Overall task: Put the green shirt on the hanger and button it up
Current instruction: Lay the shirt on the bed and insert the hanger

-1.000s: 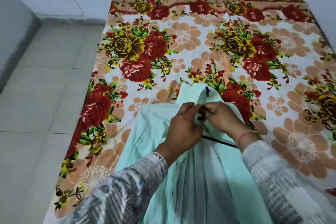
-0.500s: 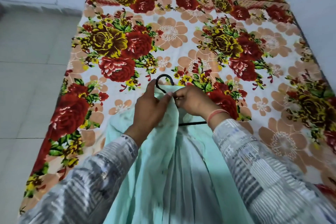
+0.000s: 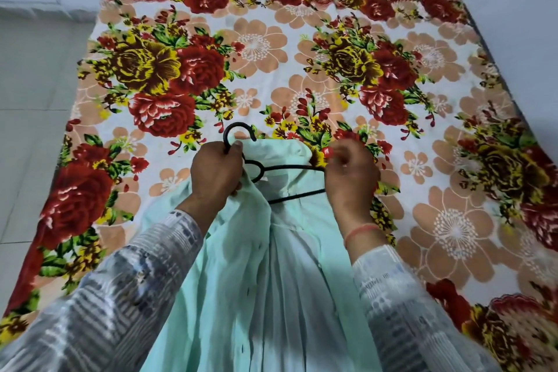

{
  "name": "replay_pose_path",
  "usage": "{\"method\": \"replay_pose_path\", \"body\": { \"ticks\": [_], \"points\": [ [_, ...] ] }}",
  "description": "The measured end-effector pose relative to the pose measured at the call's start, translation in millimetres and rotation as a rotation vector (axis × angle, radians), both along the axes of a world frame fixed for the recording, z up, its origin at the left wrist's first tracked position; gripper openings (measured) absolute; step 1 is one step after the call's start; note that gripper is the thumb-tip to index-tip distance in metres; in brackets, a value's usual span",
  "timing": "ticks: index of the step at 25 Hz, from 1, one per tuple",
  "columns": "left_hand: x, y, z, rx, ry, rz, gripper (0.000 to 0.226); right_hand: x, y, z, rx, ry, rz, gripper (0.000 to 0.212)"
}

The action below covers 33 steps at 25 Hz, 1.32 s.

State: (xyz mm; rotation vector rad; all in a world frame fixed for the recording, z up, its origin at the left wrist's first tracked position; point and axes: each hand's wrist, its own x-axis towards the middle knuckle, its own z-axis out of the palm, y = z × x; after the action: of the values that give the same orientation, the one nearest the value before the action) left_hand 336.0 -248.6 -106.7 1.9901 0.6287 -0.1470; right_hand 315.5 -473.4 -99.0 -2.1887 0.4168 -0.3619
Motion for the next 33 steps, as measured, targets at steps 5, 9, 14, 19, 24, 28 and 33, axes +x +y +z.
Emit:
{"method": "replay_pose_path", "body": {
  "ticks": [5, 9, 14, 19, 24, 28, 33],
  "points": [
    [2.8, 2.6, 9.2, -0.032, -0.012, 0.061, 0.050, -47.1, -2.0, -42.6, 0.208, 0.351, -0.051, 0.017],
    [7.0, 7.0, 21.7, -0.086, -0.038, 0.120, 0.046, -49.5, 32.5, -59.7, -0.087, 0.353, 0.118, 0.069],
    [5.4, 16.4, 25.4, -0.086, -0.049, 0.150, 0.040, -31.7, 44.1, -60.4, -0.362, 0.332, 0.041, 0.047],
    [0.7, 17.5, 27.3, -0.111, -0.052, 0.135, 0.043, 11.4, -18.2, -40.1, 0.362, 0.447, -0.260, 0.019],
    [-6.7, -8.9, 22.3, -0.125, -0.029, 0.017, 0.044, 33.8, -54.9, 16.8, 0.249, 0.258, -0.236, 0.036],
    [5.5, -38.4, 4.7, -0.072, -0.111, -0.001, 0.048, 14.1, 16.5, 27.0, 0.167, 0.240, 0.150, 0.032],
    [-24.3, -50.7, -7.9, 0.194, -0.093, -0.205, 0.077, -36.8, 45.3, -19.6, -0.076, 0.241, 0.344, 0.059]
  ]
}}
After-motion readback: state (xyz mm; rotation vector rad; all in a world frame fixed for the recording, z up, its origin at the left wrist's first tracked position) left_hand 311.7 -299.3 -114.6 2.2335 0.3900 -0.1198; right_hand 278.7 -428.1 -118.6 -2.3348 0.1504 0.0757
